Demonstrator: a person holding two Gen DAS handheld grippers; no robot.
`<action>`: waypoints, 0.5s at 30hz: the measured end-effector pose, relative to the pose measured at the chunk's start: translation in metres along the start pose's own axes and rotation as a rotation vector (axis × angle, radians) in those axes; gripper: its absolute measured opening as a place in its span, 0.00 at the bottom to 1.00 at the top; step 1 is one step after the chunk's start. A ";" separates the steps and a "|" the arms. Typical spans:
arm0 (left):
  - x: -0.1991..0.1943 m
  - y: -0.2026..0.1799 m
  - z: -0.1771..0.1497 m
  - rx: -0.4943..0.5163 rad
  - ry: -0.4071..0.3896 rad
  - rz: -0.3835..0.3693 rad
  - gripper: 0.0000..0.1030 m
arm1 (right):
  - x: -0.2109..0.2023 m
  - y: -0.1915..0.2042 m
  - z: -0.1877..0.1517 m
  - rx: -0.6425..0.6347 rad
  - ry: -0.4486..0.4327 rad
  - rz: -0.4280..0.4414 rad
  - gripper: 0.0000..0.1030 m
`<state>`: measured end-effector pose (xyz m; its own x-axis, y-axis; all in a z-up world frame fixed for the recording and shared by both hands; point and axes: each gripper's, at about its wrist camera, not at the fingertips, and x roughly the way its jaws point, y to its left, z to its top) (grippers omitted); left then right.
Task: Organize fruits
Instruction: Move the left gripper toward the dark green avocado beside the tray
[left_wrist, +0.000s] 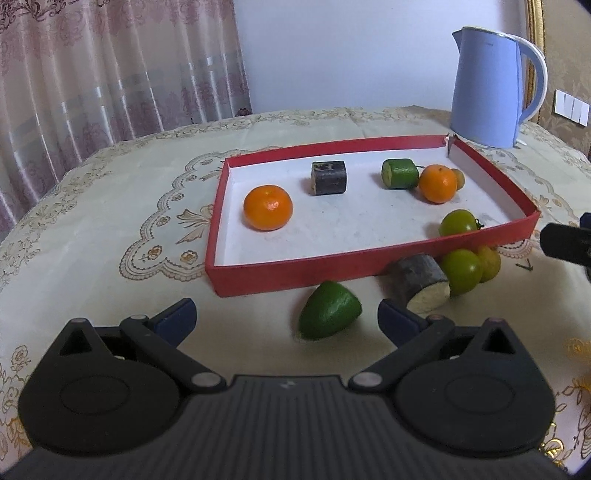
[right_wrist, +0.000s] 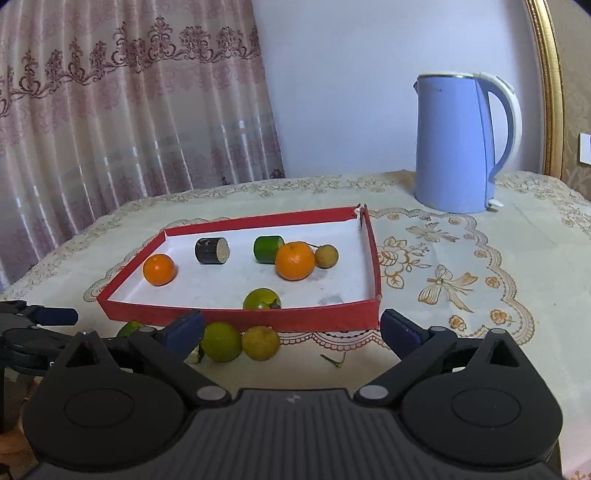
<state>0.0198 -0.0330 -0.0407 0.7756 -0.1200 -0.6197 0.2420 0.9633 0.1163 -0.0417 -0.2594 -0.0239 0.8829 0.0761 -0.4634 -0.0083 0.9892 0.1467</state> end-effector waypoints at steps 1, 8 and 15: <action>0.000 0.000 0.000 0.007 -0.003 0.002 1.00 | 0.000 0.001 0.000 -0.013 -0.002 -0.018 0.99; 0.002 -0.005 -0.002 0.038 0.006 -0.001 1.00 | 0.001 0.005 -0.002 -0.073 0.009 -0.063 0.99; 0.004 -0.005 -0.001 0.052 0.002 -0.003 1.00 | 0.003 0.009 -0.006 -0.086 0.024 -0.057 0.99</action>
<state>0.0210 -0.0384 -0.0448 0.7740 -0.1222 -0.6213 0.2743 0.9491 0.1550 -0.0417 -0.2491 -0.0293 0.8714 0.0215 -0.4901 0.0002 0.9990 0.0441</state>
